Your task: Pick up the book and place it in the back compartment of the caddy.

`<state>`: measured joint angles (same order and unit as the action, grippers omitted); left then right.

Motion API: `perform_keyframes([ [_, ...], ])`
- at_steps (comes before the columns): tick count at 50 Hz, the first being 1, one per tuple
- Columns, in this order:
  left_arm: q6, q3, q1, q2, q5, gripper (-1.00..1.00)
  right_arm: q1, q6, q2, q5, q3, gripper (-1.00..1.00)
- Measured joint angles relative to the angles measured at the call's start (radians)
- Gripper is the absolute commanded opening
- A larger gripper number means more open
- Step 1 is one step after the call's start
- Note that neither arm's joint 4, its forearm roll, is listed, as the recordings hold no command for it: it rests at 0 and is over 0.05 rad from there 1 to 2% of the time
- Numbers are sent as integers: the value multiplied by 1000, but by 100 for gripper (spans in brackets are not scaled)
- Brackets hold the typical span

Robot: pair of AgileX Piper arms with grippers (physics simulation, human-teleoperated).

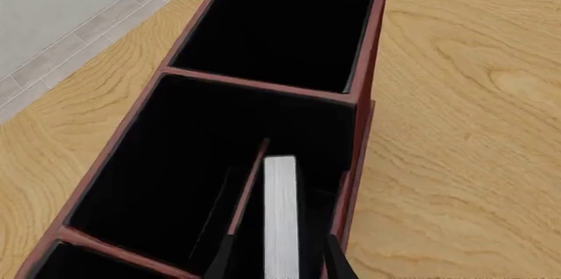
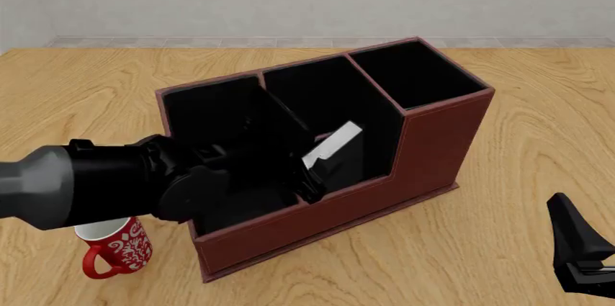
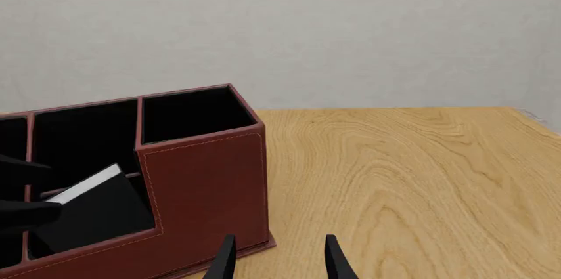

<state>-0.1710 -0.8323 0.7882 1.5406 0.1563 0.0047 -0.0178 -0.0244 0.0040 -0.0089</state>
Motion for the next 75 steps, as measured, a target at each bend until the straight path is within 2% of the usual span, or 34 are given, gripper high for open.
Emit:
perform_keyframes([
  [32, -26, 63, -20, -136, -21, 100, 0, 0, 0, 0, 0, 100],
  [75, -110, 204, -100, -482, -165, 100, 0, 0, 0, 0, 0, 100],
])
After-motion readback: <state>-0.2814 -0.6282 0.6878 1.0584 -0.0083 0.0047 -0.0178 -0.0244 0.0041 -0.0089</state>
